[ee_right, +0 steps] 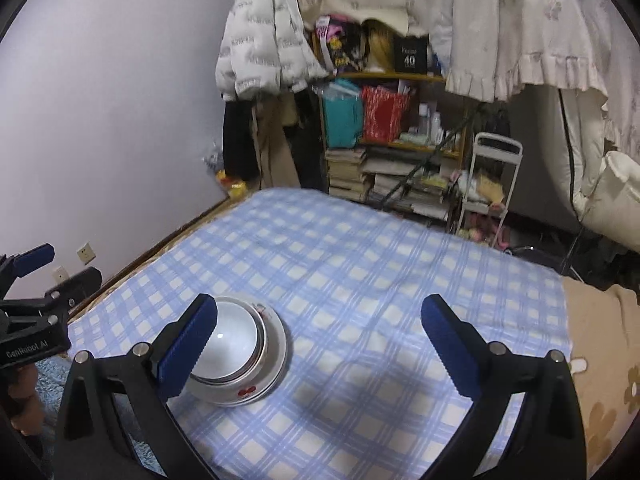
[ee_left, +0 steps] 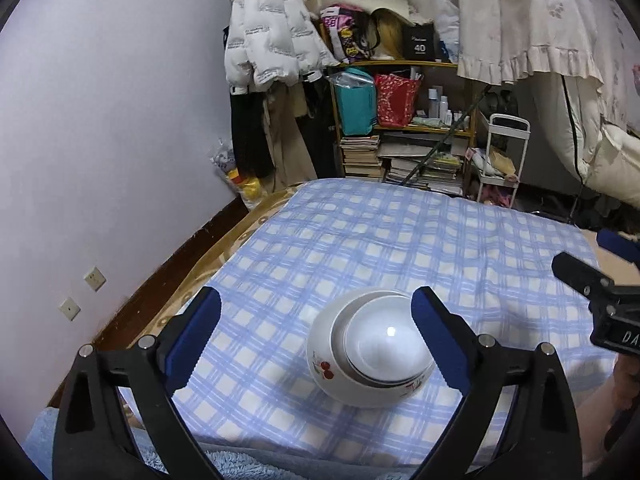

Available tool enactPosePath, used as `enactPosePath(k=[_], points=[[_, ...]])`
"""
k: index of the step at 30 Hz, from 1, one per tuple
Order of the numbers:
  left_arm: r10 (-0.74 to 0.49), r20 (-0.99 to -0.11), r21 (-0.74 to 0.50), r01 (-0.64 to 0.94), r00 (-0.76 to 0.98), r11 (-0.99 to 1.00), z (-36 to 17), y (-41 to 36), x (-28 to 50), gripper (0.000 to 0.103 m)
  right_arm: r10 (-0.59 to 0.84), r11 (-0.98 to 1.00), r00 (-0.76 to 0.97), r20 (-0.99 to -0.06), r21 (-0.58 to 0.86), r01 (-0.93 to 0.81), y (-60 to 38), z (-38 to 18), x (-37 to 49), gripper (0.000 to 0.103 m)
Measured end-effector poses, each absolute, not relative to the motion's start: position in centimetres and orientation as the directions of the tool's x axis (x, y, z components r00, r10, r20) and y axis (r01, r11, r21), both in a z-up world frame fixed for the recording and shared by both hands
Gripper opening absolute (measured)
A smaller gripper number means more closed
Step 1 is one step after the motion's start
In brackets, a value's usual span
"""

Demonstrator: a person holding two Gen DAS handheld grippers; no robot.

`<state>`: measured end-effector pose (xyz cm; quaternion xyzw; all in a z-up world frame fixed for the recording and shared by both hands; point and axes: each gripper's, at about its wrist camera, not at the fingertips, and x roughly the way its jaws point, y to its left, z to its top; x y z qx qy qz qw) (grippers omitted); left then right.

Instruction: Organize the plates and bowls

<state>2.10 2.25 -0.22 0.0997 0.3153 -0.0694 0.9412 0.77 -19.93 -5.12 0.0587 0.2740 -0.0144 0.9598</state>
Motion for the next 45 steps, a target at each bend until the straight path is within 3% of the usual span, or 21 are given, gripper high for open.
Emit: enactPosePath(k=[5, 23, 45], points=[[-0.05, -0.597, 0.148, 0.17, 0.801, 0.974, -1.4, 2.7, 0.9, 0.095, -0.005, 0.992, 0.884, -0.467, 0.107, 0.062, -19.8, -5.5, -0.5, 0.103], [-0.002, -0.537, 0.212, 0.137, 0.843, 0.968, -2.2, 2.1, -0.9, 0.095, -0.025, 0.994, 0.894, -0.448, 0.083, 0.069, -19.5, -5.6, -2.2, 0.103], [0.029, -0.55, 0.247, 0.13, 0.835, 0.96, -2.8, 1.8, 0.0, 0.098, -0.01, 0.994, 0.873, -0.487, 0.086, 0.06, -20.0, -6.4, -1.0, 0.103]])
